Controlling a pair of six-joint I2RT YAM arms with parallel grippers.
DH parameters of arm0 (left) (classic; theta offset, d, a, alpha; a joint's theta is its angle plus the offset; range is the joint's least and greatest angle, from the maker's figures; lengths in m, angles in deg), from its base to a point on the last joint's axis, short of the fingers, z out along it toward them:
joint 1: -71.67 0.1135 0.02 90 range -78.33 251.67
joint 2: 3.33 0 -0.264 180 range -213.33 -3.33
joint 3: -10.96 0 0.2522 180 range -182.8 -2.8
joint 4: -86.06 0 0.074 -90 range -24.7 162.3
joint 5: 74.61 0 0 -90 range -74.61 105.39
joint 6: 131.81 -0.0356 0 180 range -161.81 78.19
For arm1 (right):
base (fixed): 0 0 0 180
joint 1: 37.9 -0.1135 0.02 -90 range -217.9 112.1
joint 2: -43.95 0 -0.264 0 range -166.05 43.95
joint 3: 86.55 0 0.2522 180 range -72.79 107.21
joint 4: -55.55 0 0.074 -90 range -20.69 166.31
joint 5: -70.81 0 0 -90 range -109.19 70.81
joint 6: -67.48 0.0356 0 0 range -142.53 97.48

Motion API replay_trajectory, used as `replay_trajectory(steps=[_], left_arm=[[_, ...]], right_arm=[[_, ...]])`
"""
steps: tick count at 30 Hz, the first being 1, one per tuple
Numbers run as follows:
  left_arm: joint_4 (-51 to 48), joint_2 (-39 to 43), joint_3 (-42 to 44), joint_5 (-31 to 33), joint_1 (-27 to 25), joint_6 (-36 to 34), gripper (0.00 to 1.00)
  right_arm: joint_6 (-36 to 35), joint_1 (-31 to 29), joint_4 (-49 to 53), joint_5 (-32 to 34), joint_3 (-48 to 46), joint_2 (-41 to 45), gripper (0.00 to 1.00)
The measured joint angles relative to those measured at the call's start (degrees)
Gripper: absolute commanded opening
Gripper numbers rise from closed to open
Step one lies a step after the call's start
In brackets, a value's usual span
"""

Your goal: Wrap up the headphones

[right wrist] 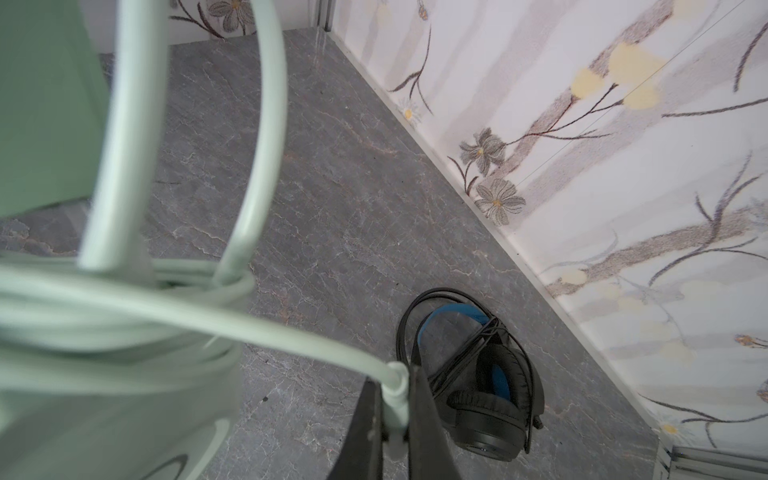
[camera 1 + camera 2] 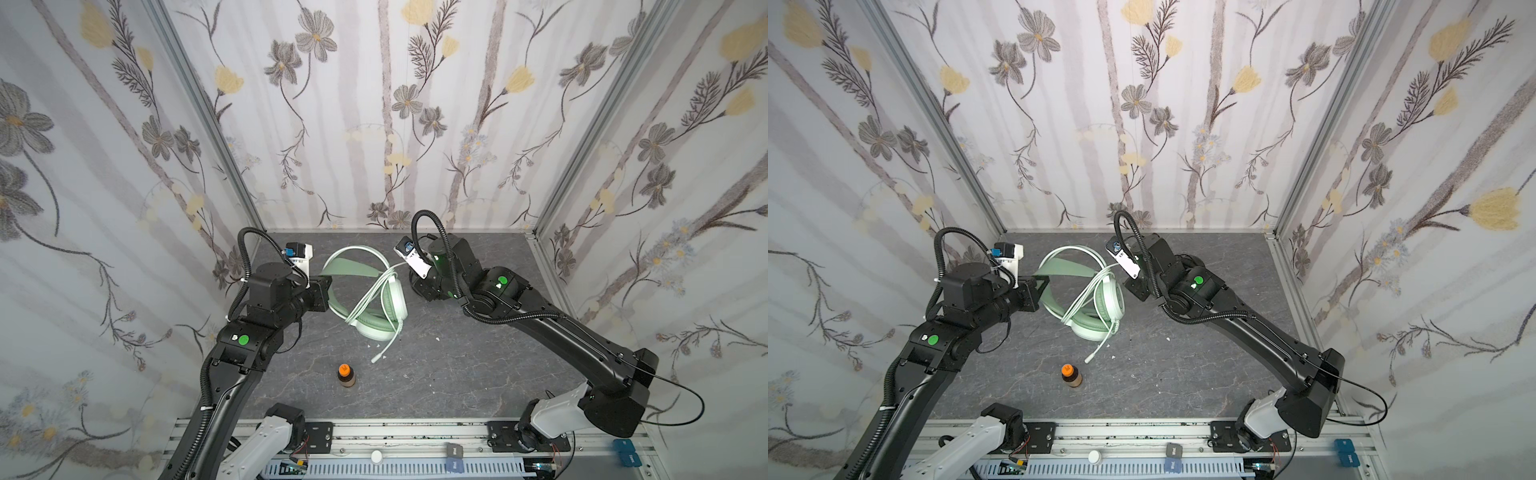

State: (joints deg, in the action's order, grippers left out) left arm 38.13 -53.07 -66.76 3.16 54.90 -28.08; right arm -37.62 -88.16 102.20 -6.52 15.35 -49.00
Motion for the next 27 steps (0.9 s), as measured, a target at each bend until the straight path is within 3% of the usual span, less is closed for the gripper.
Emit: replay_trajectory(steps=[8,19,27], left_arm=[[-0.35,-0.68,-0.42,-0.96,0.04,0.48,0.0],[-0.76,-2.03,-0.96,0.0,0.11,0.87,0.0],[-1.92,-3.45,-0.96,2.64,0.11,1.14,0.0]], right_arm=[[1.16,0.55,-6.23,-4.22,-5.75,0.0,0.05],[1.36,0.04,-14.69,-10.36,-13.68,7.5,0.33],[2.67,0.13,-14.58,-8.44,-15.04,7.78,0.47]])
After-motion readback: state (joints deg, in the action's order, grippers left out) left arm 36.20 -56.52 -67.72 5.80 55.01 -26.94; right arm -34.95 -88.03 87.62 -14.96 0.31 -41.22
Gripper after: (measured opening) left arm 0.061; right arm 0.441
